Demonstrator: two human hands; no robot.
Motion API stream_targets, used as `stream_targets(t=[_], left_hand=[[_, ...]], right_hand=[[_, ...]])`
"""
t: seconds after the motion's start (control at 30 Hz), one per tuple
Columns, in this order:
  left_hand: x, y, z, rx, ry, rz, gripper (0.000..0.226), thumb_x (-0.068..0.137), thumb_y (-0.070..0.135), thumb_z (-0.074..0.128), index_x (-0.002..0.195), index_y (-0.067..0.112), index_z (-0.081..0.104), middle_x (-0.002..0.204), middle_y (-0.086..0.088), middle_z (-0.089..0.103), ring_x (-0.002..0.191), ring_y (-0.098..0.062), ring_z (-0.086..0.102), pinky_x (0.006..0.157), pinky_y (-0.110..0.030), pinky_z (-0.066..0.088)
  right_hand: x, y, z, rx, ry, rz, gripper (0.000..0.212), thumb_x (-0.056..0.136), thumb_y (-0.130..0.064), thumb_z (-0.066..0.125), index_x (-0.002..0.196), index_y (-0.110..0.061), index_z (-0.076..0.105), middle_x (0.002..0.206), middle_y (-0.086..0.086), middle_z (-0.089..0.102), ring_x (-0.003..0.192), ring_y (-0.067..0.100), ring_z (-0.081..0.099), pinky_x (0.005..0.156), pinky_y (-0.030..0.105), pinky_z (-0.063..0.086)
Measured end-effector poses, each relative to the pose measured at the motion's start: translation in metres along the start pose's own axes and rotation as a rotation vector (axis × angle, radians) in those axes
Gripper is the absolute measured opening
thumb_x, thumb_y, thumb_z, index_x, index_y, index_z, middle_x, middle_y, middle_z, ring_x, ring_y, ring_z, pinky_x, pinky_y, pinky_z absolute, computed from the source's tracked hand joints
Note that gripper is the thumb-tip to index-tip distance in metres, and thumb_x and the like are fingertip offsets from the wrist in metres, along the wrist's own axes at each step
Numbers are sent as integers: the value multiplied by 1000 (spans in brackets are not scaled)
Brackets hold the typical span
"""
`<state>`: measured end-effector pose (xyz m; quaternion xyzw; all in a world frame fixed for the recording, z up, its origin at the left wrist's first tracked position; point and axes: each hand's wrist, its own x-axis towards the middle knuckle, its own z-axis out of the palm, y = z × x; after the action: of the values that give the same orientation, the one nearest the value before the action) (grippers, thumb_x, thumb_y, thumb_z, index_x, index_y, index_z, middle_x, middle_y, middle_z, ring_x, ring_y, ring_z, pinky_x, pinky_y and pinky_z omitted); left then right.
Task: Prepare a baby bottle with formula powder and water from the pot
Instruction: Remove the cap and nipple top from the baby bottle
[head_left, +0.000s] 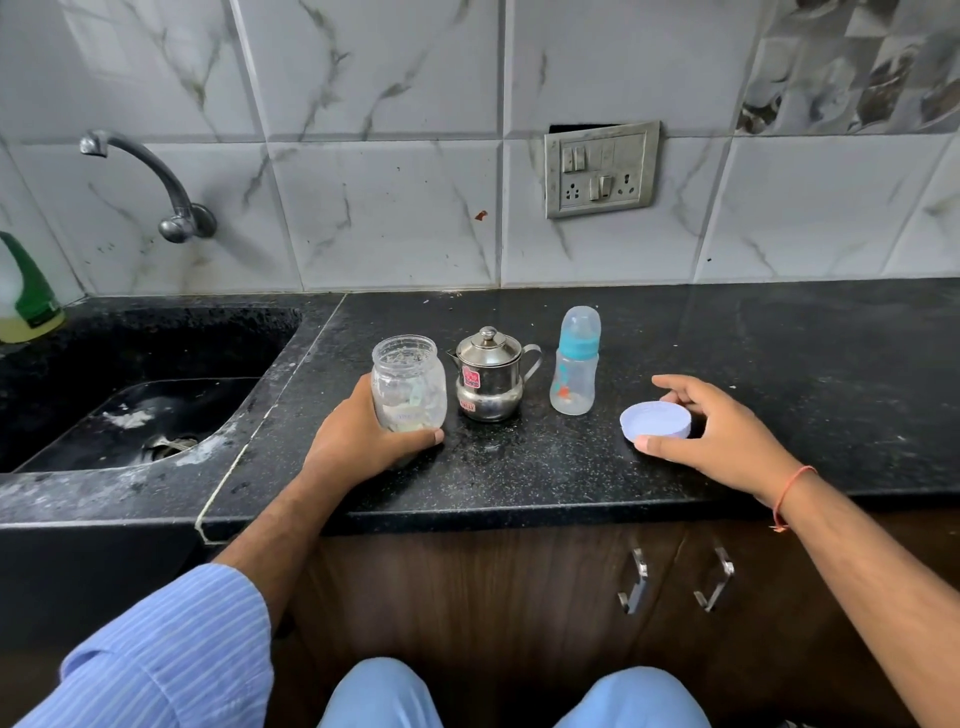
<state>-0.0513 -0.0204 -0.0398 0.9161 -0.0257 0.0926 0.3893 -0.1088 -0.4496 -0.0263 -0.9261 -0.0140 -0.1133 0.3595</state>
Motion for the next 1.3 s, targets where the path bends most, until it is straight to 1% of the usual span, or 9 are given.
stream_targets(t=[0.27, 0.43, 0.53, 0.63, 0.73, 0.87, 1.03, 1.13, 1.3], left_hand=[[2, -2, 0, -3, 4, 10, 112, 59, 71, 100, 152, 38, 48, 137, 24, 67, 132, -12, 65, 111, -39, 51], [2, -1, -1, -34, -12, 23, 124, 52, 76, 100, 156, 40, 43, 133, 30, 62, 133, -11, 64, 113, -41, 50], [1, 0, -2, -106, -12, 47, 145, 48, 77, 101, 168, 42, 27, 144, 31, 61, 132, -4, 61, 113, -37, 49], [0, 0, -1, -228, 11, 50, 174, 48, 75, 102, 177, 30, -6, 164, 22, 47, 145, -3, 52, 120, -31, 42], [-1, -4, -3, -204, 97, 72, 183, 38, 100, 84, 177, 26, -10, 184, 5, 17, 168, -13, 22, 137, -44, 23], [-11, -3, -2, -53, 302, 158, 154, 60, 98, 72, 177, 29, 0, 185, 6, 5, 171, -14, 6, 137, -56, 13], [-25, 3, 0, 28, 581, 464, 96, 85, 61, 73, 167, 26, 39, 167, 1, 41, 157, -27, 38, 129, -51, 19], [-34, 6, 5, 50, 562, 609, 73, 89, 50, 72, 154, 24, 55, 152, 2, 54, 144, -24, 50, 121, -42, 27], [-51, 32, 28, -7, 362, 729, 57, 91, 42, 76, 144, 24, 64, 133, 12, 68, 127, -17, 60, 109, -51, 49]], right_hand=[[38, 15, 1, -57, -4, 87, 89, 75, -43, 94, 151, -29, 52, 124, -8, 66, 119, 19, 63, 101, 39, 49], [53, 9, -3, -58, -96, 136, 108, 72, -46, 96, 161, -29, 38, 153, -1, 53, 138, 19, 53, 112, 38, 42], [57, -11, -1, -63, -51, 54, 104, 75, -50, 92, 162, -29, 39, 160, -4, 48, 147, 16, 47, 115, 36, 38], [63, -39, 7, -45, 9, -41, 93, 78, -56, 88, 156, -30, 47, 151, -10, 57, 141, 12, 51, 116, 37, 41], [71, -64, 17, 30, 39, -82, 76, 75, -57, 89, 141, -33, 60, 134, -14, 67, 125, 9, 63, 109, 36, 49], [78, -87, 27, 101, 71, -94, 59, 75, -53, 91, 125, -38, 65, 117, -18, 72, 103, 4, 69, 91, 27, 55], [72, -94, 30, 75, 119, -92, 53, 78, -49, 90, 123, -30, 71, 111, -13, 75, 100, 9, 71, 75, 19, 52], [62, -100, 31, 26, 101, -114, 56, 76, -54, 90, 123, -30, 72, 111, -13, 76, 99, 8, 71, 86, 31, 60], [43, -119, 36, -31, 27, -158, 59, 73, -60, 89, 123, -32, 74, 108, -15, 77, 97, 6, 71, 88, 32, 60]])
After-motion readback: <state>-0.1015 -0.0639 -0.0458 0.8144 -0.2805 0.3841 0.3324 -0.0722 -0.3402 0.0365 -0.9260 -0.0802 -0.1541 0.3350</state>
